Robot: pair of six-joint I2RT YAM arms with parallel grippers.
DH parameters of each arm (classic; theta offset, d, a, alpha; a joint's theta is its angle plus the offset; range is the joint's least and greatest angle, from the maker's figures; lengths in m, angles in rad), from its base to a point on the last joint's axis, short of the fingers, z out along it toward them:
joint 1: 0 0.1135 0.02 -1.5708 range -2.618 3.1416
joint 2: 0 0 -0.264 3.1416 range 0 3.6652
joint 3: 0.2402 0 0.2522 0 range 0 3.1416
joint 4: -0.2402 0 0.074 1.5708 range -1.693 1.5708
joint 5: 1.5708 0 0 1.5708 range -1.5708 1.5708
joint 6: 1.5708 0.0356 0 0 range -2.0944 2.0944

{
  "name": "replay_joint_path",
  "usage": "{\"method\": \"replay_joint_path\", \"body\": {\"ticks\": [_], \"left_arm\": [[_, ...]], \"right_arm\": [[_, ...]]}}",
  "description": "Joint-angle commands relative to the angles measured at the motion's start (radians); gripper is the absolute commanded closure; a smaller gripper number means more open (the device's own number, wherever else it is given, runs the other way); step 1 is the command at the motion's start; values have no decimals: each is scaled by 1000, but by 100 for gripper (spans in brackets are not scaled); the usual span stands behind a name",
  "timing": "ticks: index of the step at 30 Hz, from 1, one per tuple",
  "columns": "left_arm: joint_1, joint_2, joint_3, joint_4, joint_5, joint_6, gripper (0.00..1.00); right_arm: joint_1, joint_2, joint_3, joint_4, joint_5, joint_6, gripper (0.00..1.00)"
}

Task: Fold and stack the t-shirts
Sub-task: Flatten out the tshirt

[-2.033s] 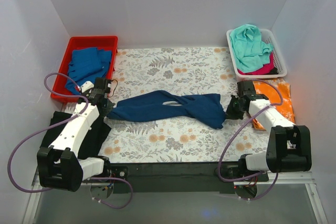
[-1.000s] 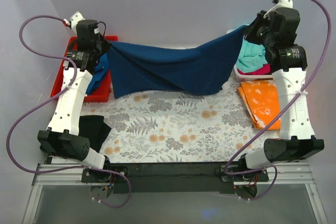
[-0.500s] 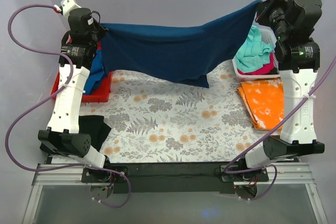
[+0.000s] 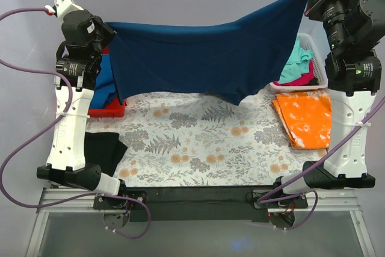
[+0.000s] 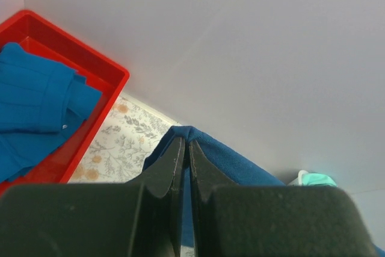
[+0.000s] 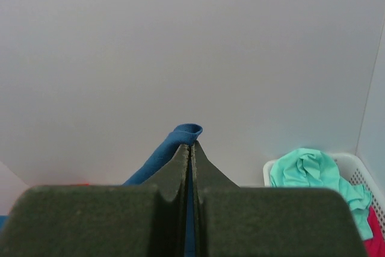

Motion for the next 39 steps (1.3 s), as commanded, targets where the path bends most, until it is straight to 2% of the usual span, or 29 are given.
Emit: {"method": "replay_joint_path", "body": {"ticks": [1, 8, 14, 19, 22, 25, 26, 30, 34, 38, 39], "left_arm": [[6, -28, 54, 16, 16, 21, 100], [6, 88, 64, 72, 35, -13, 100], [32, 268, 138, 148, 104, -59, 100], [83, 451, 306, 137, 215, -106, 100], [118, 484, 405, 132, 283, -142, 100], [143, 443, 406, 160, 314, -146, 100], [176, 399, 379, 166, 320, -146, 100], [198, 236, 267, 209, 332, -123, 100], [200, 119, 241, 140, 314, -67, 100], [200, -14, 143, 111, 340, -70, 100], [198, -78, 118, 108, 384, -71, 100]], "right_arm": [[-3, -24, 50, 126, -29, 5, 99], [-3, 106, 25, 131, -55, 17, 99], [-19, 249, 47, 134, -113, 31, 99], [-48, 329, 140, 138, -161, 39, 99], [-68, 320, 166, 154, -184, 45, 99], [-75, 266, 165, 162, -196, 37, 99], [-75, 248, 163, 162, -195, 27, 99], [-75, 145, 131, 163, -199, 1, 99], [-75, 12, 62, 172, -221, 7, 99], [-75, -87, 16, 171, -251, 19, 99], [-75, -110, 4, 172, -262, 27, 99]]}}
